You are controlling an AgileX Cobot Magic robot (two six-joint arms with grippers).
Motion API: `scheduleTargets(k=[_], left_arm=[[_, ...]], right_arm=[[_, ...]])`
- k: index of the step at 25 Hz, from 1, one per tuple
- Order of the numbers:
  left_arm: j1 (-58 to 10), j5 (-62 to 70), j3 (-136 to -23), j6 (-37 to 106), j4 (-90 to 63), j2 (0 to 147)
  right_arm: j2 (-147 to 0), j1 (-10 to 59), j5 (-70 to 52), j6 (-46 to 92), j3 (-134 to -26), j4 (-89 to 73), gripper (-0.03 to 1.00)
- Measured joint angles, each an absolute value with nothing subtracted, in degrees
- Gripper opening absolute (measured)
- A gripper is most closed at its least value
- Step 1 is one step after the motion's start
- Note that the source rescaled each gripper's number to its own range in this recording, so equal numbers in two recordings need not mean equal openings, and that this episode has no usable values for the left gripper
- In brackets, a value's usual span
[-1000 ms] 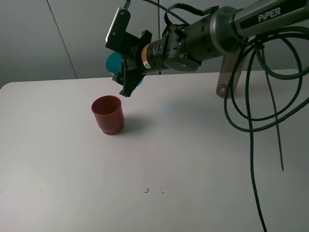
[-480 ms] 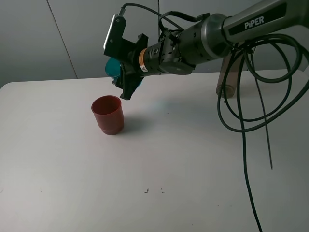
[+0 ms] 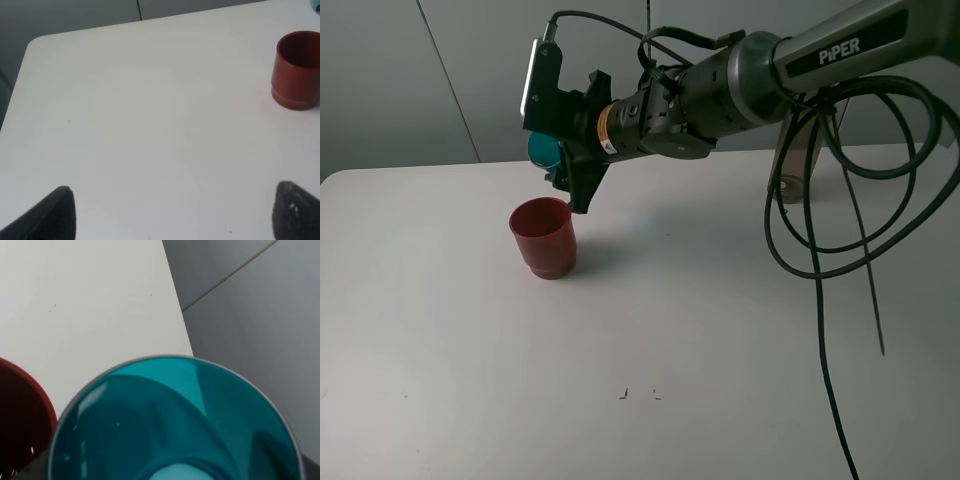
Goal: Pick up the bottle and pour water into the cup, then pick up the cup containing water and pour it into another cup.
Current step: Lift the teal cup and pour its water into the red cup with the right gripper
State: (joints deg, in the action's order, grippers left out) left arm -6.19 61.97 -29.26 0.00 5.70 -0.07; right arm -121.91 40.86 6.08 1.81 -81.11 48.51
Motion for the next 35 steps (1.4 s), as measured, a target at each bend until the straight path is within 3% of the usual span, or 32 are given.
scheduleTargets(k=[35], left_arm=[[-6.2, 62.0, -29.3, 0.4, 5.7, -0.1]], right_arm=[[-121.9, 41.0, 4.8, 23.3, -81.1, 48.5, 0.11]])
